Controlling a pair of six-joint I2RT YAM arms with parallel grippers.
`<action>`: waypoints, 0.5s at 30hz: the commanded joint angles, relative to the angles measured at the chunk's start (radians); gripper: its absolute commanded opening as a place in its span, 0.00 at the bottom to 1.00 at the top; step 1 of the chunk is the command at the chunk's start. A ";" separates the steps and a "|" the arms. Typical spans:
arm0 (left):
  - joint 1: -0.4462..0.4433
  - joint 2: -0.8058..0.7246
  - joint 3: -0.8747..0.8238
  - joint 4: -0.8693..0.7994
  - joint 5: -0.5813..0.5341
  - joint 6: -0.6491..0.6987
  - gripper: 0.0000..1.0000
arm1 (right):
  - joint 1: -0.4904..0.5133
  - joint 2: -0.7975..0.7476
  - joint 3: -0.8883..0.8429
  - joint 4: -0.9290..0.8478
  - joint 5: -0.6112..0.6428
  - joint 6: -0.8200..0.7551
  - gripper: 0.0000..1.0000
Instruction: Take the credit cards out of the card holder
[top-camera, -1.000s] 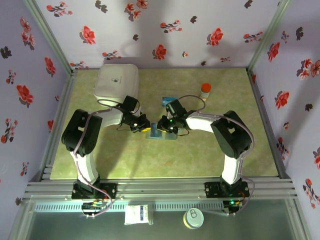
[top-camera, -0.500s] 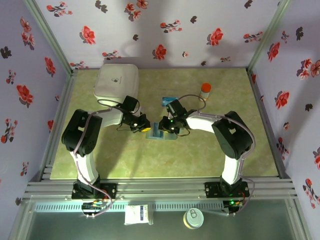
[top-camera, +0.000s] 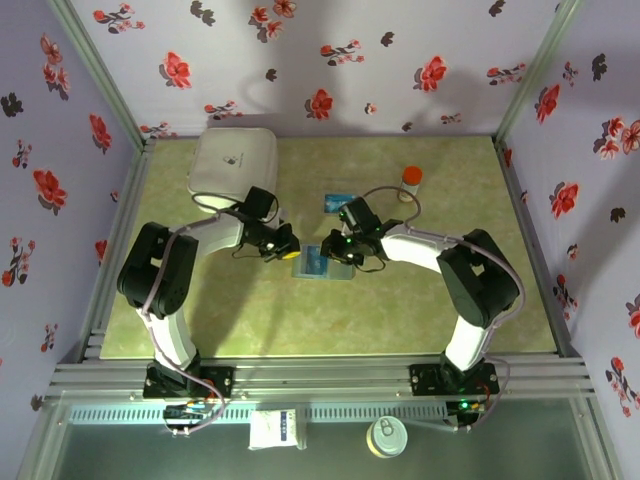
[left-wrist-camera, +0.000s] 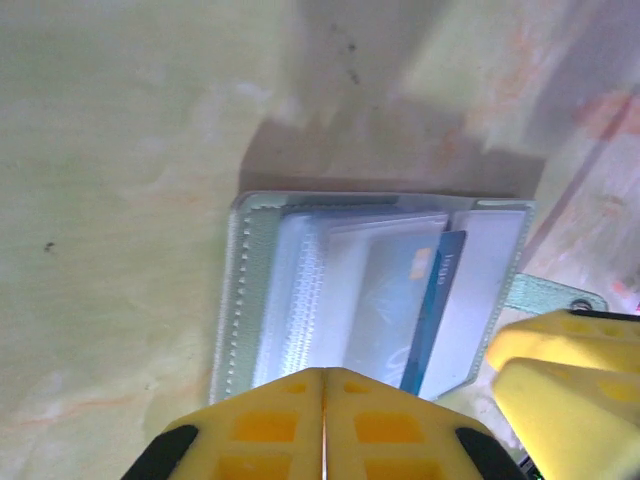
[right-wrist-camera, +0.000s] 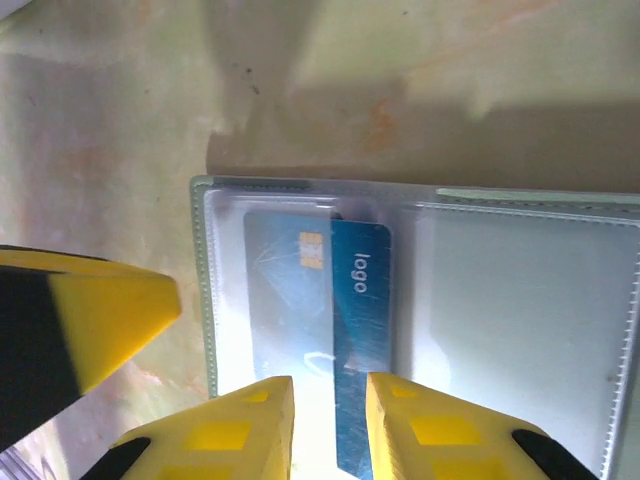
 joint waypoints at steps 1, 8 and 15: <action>-0.029 -0.015 0.036 -0.044 -0.006 0.028 0.06 | -0.026 -0.020 -0.046 0.064 -0.043 0.012 0.27; -0.071 0.033 0.059 -0.043 -0.011 0.021 0.02 | -0.051 0.000 -0.091 0.153 -0.110 0.026 0.26; -0.075 0.059 0.059 -0.068 -0.046 0.036 0.00 | -0.059 0.023 -0.104 0.173 -0.129 0.028 0.26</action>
